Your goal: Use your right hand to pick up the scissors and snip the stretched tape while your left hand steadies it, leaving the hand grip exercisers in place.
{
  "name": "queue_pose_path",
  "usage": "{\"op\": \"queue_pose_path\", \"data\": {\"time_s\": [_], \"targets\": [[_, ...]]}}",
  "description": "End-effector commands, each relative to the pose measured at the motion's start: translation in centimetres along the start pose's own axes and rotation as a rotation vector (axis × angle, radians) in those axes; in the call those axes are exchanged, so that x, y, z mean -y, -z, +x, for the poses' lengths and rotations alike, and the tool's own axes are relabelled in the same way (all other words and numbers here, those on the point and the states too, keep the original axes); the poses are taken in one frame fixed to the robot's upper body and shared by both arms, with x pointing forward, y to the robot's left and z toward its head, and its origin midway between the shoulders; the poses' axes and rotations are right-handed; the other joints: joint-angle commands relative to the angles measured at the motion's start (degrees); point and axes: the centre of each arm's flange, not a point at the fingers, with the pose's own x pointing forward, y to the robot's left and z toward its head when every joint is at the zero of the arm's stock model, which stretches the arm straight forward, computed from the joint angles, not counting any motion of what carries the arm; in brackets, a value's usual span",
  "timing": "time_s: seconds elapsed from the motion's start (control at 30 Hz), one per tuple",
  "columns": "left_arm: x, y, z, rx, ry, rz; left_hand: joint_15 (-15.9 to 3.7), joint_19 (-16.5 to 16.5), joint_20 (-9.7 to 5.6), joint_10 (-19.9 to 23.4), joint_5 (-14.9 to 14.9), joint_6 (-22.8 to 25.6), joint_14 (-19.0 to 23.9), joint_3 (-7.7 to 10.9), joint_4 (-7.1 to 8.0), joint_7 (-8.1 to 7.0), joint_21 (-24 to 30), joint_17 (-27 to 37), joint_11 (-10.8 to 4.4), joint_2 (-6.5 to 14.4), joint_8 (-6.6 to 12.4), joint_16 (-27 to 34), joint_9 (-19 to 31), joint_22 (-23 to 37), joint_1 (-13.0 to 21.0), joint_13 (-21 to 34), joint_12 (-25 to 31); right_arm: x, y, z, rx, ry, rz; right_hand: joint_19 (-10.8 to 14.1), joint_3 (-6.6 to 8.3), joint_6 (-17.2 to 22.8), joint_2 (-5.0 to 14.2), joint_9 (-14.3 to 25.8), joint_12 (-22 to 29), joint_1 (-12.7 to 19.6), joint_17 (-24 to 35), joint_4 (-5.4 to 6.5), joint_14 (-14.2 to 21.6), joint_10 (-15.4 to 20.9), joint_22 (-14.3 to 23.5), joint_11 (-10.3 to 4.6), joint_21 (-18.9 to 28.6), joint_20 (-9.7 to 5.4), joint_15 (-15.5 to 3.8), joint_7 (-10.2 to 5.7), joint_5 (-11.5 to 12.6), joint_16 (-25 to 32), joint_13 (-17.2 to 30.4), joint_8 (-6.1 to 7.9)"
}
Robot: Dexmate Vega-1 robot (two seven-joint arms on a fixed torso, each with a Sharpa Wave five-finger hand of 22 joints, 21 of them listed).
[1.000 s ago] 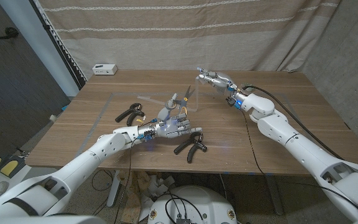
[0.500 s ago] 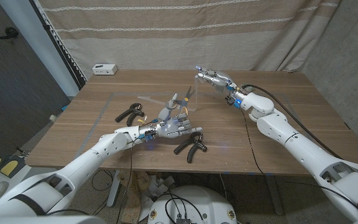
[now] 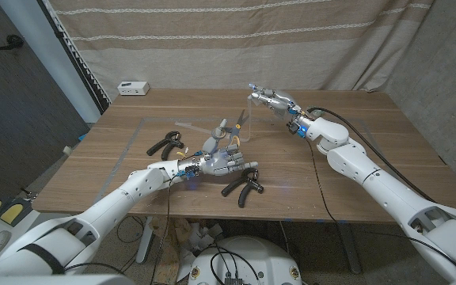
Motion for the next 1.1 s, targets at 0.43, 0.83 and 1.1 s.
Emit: {"op": "queue_pose_path", "data": {"time_s": [0.43,0.83,1.1], "targets": [[-0.2,0.0,-0.1,0.019,-0.002,-0.006,-4.46,0.7,-2.71,2.8,0.5,12.2,0.2,-12.16,-2.86,12.66,0.0,-0.1,-2.88,0.0,2.40,0.0,0.2,0.1,-0.5,0.2,0.2,0.7,1.0,0.6,-0.036,0.022,-0.003,-0.1,0.50,0.6,-0.01,0.1,0.2,-0.5,0.2,0.08,-0.1,0.1,0.1,-0.22,0.2,-3.32,-7.91,-0.37,-0.3,0.1,-0.1,-0.22],[-0.1,-0.1,-0.1,0.020,-0.002,0.002,-4.53,0.6,-2.73,2.9,0.6,12.2,0.3,-12.15,-2.85,12.68,-0.1,-0.6,-2.66,0.0,2.40,-0.3,0.2,0.0,-0.5,0.2,0.2,0.9,0.9,-0.1,-0.026,0.031,0.015,0.0,0.53,0.8,-0.09,0.0,0.2,-0.6,0.1,0.01,-0.1,0.2,0.1,-0.18,0.2,-3.16,-7.78,-0.28,-0.4,0.1,-0.1,-0.29],[0.0,-0.1,0.0,0.027,-0.001,0.003,-4.50,0.6,-2.70,3.0,0.6,12.3,0.0,-12.15,-2.85,12.71,-0.1,-0.5,-2.75,0.0,2.40,-0.3,0.2,0.0,-0.5,0.2,0.3,1.0,1.1,-0.4,-0.032,0.040,0.019,0.1,0.53,1.0,-0.15,-0.1,0.3,-0.6,0.1,-0.06,0.0,0.4,0.1,-0.16,0.2,-3.05,-7.70,-0.24,-0.4,0.1,-0.1,-0.39]]}}
